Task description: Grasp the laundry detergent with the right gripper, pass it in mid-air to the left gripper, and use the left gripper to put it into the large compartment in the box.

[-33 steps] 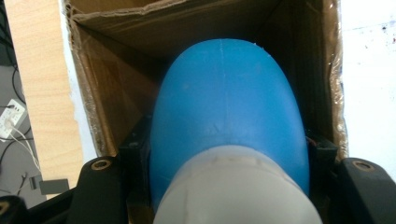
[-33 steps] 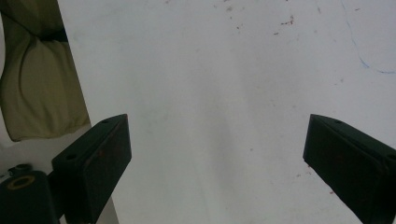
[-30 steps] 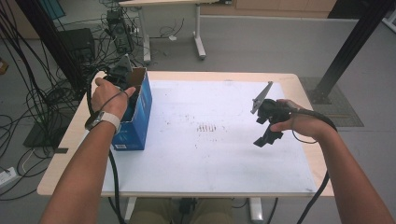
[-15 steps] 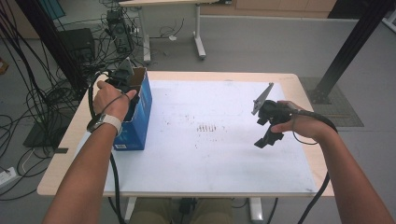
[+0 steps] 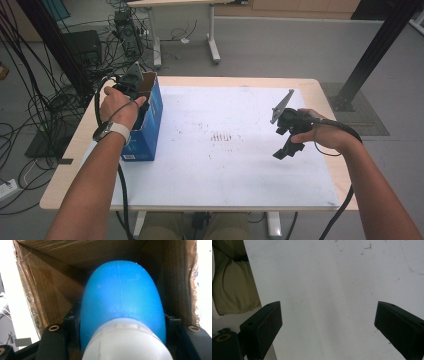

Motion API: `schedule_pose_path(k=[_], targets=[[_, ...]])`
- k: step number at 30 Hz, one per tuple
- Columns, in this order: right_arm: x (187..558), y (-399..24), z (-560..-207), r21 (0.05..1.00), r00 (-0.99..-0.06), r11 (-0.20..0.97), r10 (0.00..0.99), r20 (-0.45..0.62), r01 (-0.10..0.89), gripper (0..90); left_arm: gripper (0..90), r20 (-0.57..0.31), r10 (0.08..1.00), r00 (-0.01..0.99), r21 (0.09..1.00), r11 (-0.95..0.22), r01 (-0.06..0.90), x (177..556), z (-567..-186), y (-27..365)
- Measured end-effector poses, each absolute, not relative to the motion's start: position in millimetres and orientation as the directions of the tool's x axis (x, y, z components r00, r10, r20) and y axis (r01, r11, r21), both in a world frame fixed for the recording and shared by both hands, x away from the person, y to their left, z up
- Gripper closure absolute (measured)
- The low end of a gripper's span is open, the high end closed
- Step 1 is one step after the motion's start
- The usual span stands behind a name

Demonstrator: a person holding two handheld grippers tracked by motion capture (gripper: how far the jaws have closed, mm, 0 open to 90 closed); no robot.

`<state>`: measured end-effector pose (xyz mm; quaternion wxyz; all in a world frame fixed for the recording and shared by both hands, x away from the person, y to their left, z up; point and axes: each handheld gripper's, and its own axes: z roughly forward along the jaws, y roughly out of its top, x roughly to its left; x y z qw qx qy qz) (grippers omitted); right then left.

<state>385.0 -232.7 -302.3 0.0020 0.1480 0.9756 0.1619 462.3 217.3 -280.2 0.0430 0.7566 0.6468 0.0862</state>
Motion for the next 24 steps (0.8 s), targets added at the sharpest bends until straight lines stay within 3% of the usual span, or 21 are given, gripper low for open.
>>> schedule_pose_path(k=[24], targets=[[384.5,-234.4,-300.2,0.318,-0.956,0.904,0.291,0.034,0.286,6.8,37.4,0.076,0.985,0.152,0.175,-0.163,0.971,461.7,-280.2,217.4]])
